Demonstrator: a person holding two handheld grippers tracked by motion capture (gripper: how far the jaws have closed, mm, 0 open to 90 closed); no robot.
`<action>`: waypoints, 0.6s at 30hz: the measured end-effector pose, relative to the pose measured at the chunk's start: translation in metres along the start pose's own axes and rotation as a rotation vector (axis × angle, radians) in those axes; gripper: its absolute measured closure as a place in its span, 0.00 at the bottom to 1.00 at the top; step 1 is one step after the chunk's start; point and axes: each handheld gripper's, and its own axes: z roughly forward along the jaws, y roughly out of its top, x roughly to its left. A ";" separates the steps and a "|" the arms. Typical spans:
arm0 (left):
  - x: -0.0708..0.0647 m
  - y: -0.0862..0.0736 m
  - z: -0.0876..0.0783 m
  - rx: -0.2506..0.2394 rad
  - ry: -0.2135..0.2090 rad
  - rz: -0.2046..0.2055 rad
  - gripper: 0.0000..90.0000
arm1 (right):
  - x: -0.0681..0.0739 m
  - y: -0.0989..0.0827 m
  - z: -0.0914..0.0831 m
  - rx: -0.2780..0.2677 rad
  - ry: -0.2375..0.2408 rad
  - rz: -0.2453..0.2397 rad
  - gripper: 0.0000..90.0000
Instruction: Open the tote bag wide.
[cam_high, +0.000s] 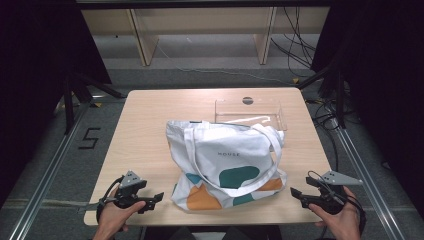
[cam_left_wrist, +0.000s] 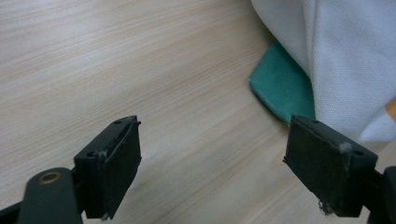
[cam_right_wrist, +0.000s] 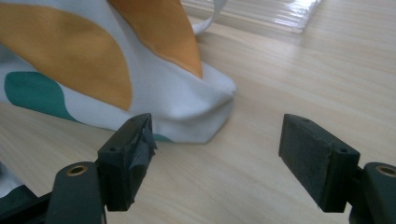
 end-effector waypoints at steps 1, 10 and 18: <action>0.000 0.000 -0.001 0.008 0.003 0.013 0.19 | 0.003 0.006 -0.003 0.001 -0.001 -0.014 0.30; -0.001 0.000 0.000 0.002 0.006 0.013 0.19 | 0.010 0.053 -0.038 -0.078 0.070 -0.084 0.32; 0.000 0.000 0.000 0.003 0.011 0.020 0.19 | 0.027 0.120 -0.064 -0.149 0.121 -0.164 0.39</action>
